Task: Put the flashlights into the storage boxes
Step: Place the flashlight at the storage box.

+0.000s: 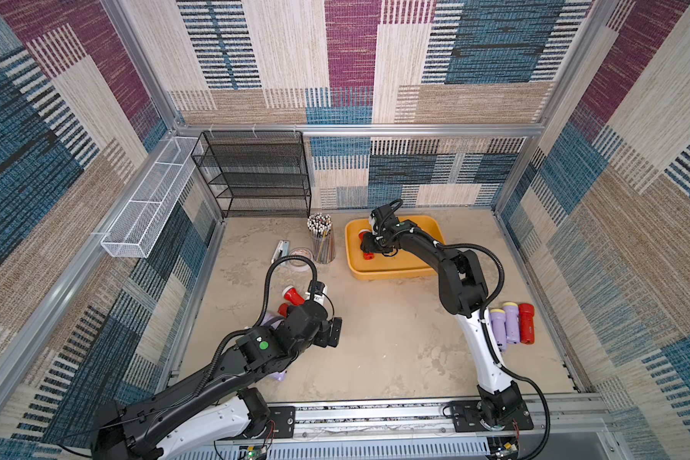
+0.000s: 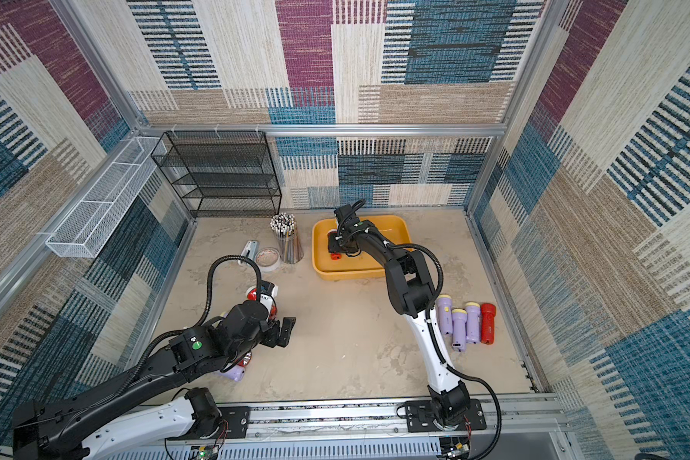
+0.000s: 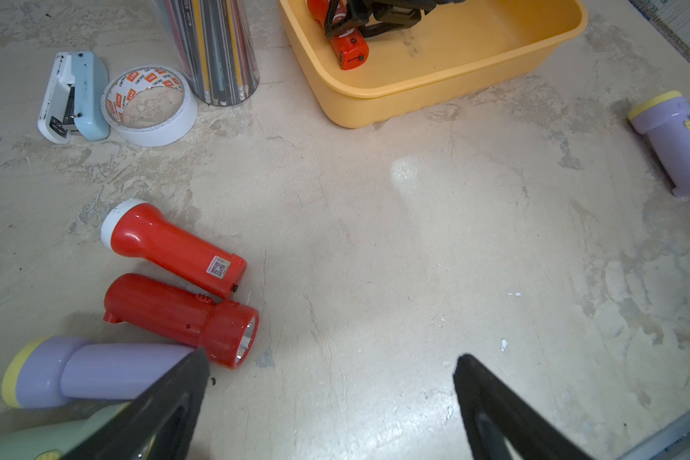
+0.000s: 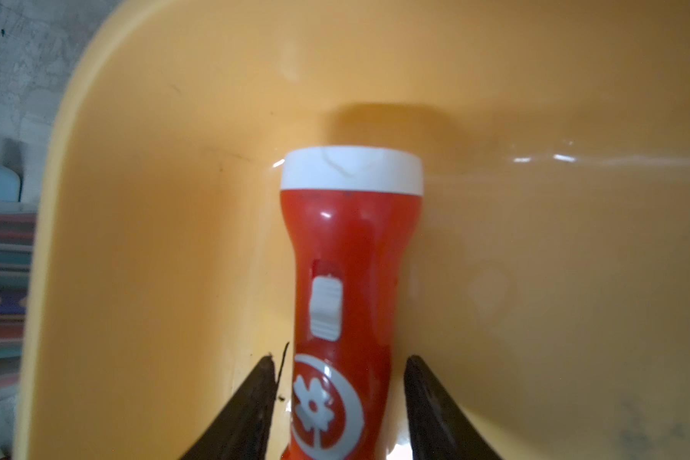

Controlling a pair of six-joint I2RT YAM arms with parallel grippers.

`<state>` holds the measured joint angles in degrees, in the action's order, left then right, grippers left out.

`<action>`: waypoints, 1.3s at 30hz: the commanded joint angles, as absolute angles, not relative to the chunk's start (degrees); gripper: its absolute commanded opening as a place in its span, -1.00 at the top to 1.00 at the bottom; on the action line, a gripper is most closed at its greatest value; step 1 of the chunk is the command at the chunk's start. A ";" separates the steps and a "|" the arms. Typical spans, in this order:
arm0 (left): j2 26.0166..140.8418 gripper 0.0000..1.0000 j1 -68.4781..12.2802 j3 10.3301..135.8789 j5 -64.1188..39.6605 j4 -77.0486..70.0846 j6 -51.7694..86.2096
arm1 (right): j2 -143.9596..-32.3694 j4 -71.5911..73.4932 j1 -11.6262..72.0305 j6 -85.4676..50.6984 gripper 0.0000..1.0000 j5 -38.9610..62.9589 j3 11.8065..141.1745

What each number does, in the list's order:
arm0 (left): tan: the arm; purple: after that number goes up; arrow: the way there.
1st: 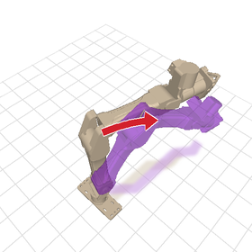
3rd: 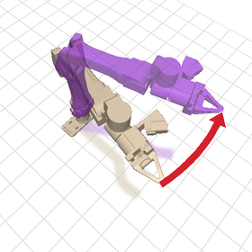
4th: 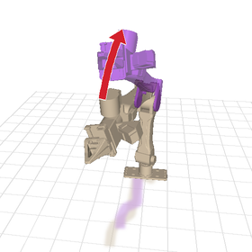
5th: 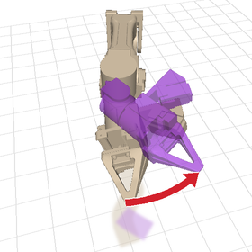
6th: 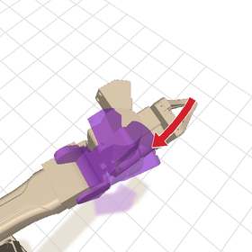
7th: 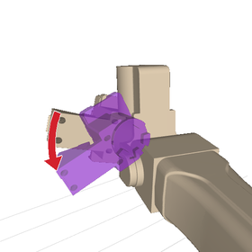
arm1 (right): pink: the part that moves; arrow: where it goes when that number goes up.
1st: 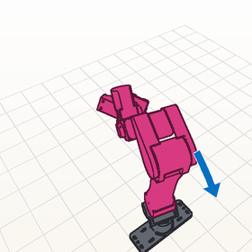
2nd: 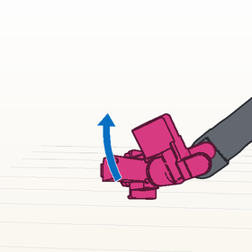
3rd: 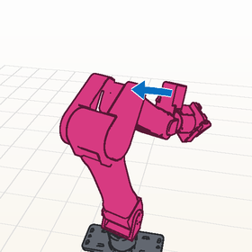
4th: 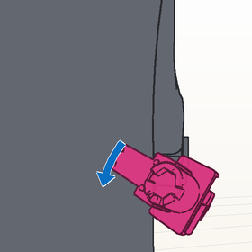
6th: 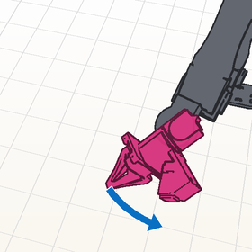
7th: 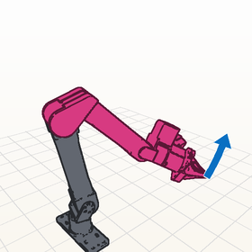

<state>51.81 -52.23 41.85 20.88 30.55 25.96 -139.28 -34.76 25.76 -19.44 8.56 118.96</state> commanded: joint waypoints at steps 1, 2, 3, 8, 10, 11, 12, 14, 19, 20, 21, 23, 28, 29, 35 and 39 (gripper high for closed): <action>51.88 -0.99 -52.17 43.27 23.02 32.60 26.64 | -136.03 -32.28 25.84 -18.25 -0.31 9.36 117.44; 51.73 -0.99 -52.13 43.65 23.52 33.26 26.53 | -134.79 -31.64 25.83 -18.09 -0.33 9.16 116.46; 51.61 -0.99 -52.17 44.00 23.80 33.91 26.43 | -133.59 -31.21 25.84 -18.02 -0.34 8.86 115.62; 49.36 -0.99 -52.18 44.49 23.91 35.15 27.28 | -127.57 -30.88 25.87 -17.29 -0.34 7.57 112.48; 48.17 -0.99 -52.20 44.24 23.83 35.33 27.53 | -124.52 -30.04 25.80 -17.10 -0.35 6.99 109.94; 47.55 -0.98 -52.14 44.02 23.99 35.40 27.61 | -122.82 -29.51 25.83 -17.09 -0.35 6.73 108.04; 47.09 -0.99 -52.12 43.78 24.18 35.49 27.65 | -121.27 -29.05 25.84 -17.04 -0.35 6.58 106.44; 46.34 -0.99 -52.12 43.68 24.50 36.00 27.78 | -118.55 -28.35 25.86 -16.76 -0.35 6.07 103.29; 44.92 -0.99 -52.12 43.92 25.72 37.78 27.49 | -111.71 -26.54 25.84 -15.83 -0.37 3.79 94.92; 44.59 -0.99 -52.12 44.02 26.15 38.01 27.50 | -110.29 -26.10 25.83 -15.65 -0.38 3.37 93.10; 44.26 -0.99 -52.08 44.05 26.32 38.03 27.48 | -109.20 -25.83 25.81 -15.56 -0.39 3.07 92.04; 43.20 -0.99 -52.11 43.96 26.58 38.05 27.26 | -107.20 -25.63 25.76 -15.13 -0.40 2.13 88.70; 41.59 -0.99 -52.08 43.72 27.02 38.15 26.79 | -101.48 -25.32 25.75 -14.36 -0.45 -0.06 83.23; 41.46 -0.99 -52.10 43.68 27.15 38.14 26.68 | -99.96 -25.10 25.75 -14.29 -0.48 -0.44 82.01; 41.13 -0.99 -52.10 42.26 26.45 35.72 26.12 | -91.03 -24.25 25.04 -15.71 -0.62 -6.05 69.79; 42.30 -0.99 -51.99 40.78 25.28 31.38 24.90 | -83.71 -24.17 22.95 -19.92 -0.72 -8.30 59.56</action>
<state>41.69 -52.14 41.39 25.32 35.51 26.55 -86.98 -24.97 23.86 -16.49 -4.97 63.48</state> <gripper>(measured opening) 0.994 0.853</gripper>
